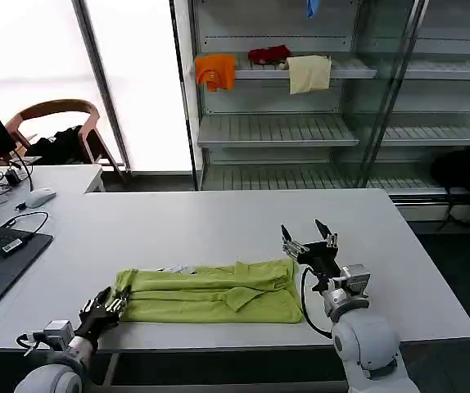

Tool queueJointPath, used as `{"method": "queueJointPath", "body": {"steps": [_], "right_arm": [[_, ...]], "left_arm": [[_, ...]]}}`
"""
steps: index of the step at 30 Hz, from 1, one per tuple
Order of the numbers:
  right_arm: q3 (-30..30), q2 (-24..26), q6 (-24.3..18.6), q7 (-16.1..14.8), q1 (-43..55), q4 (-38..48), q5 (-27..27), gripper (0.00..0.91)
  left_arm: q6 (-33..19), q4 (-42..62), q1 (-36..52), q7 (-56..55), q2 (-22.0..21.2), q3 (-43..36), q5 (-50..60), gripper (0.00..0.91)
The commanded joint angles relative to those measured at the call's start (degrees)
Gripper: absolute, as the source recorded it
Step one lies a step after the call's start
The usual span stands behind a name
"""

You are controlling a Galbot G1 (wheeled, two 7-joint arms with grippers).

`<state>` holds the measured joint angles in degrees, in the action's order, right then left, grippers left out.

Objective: Fold and organize the clothes.

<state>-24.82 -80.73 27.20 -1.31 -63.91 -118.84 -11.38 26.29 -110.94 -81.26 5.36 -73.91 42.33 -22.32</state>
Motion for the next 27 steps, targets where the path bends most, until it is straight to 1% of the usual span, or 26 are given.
{"method": "queueJointPath", "body": {"steps": [1, 5, 10, 15, 18, 21, 24, 26, 27], "right_arm": [[-0.5, 0.3, 0.4, 0.3, 0.7, -0.1, -1.2, 0.907], [-0.3, 0.1, 0.9, 0.6, 0.7, 0.0, -0.8, 0.907], [-0.4, 0.0, 0.9, 0.7, 0.8, 0.2, -0.8, 0.907], [-0.5, -0.1, 0.9, 0.6, 1.0, 0.5, -0.7, 0.907], [-0.9, -0.1, 0.8, 0.6, 1.1, 0.9, -0.7, 0.907], [-1.2, 0.0, 0.7, 0.6, 1.4, 1.5, -0.7, 0.907], [-1.3, 0.0, 0.7, 0.7, 1.6, 2.2, -0.7, 0.907], [-1.3, -0.1, 0.6, 0.7, 1.8, 2.7, -0.7, 0.907], [-1.3, -0.2, 0.6, 0.7, 1.8, 2.9, -0.7, 0.907]], "left_arm": [[-0.3, 0.3, -0.7, -0.3, -1.0, -0.2, -2.2, 0.01], [-1.3, 0.4, -0.1, -0.5, -1.6, -0.5, -2.3, 0.0], [-3.9, 0.5, 0.8, -1.0, -1.6, -0.7, -1.2, 0.0], [-7.4, 0.6, 1.4, -0.8, -1.1, 0.6, 3.0, 0.0], [-10.1, 1.0, 2.0, 0.1, -0.3, 3.4, 7.3, 0.0], [-12.1, 2.0, 2.7, 2.2, 1.7, 7.6, 13.9, 0.0], [-12.7, 3.3, 3.8, 5.6, 5.1, 12.4, 19.6, 0.0], [-15.2, 4.9, 5.1, 7.8, 8.2, 16.0, 27.3, 0.0], [-16.2, 5.3, 5.4, 8.0, 9.3, 16.7, 28.3, 0.0]]}}
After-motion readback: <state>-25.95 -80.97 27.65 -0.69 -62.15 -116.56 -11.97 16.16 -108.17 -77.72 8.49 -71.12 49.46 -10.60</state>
